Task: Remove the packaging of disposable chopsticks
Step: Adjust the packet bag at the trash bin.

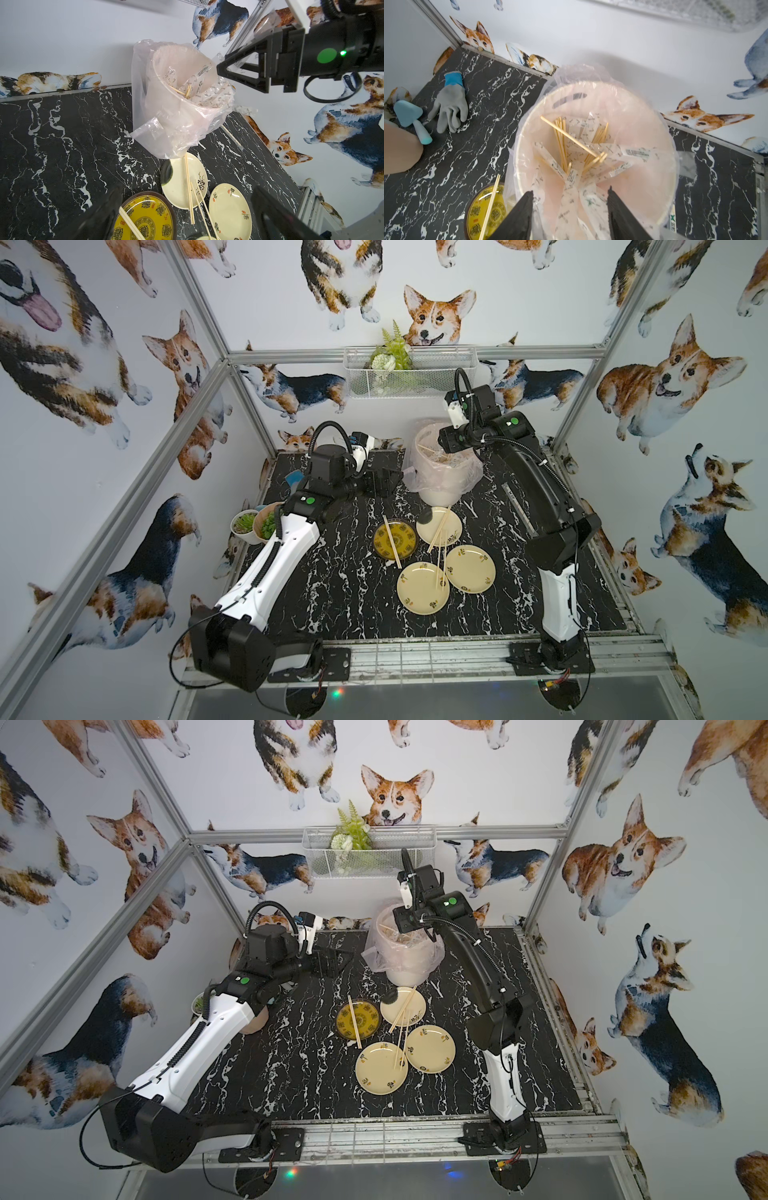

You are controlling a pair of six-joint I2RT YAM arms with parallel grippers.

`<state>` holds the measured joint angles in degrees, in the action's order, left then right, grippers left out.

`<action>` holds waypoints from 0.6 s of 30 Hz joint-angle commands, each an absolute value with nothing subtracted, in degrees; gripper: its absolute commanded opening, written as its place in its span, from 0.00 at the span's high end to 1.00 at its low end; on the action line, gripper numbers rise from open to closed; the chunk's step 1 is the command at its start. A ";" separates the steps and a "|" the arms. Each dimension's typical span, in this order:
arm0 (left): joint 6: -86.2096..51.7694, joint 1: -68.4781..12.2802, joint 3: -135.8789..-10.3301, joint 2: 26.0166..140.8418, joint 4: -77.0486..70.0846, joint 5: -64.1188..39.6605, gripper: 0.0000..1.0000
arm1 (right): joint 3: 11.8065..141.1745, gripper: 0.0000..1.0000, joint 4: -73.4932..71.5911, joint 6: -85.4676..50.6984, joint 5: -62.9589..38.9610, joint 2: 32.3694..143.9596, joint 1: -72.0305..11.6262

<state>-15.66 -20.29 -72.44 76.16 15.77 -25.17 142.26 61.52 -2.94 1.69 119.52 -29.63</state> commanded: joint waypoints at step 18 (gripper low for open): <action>-17.58 -20.20 -75.15 81.52 13.16 -26.52 0.00 | 121.49 0.35 73.82 -4.80 0.06 104.07 -27.73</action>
<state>-17.58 -20.27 -74.39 81.28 14.83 -25.82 123.55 74.19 -3.38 3.44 106.19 -28.01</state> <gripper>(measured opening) 0.999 0.631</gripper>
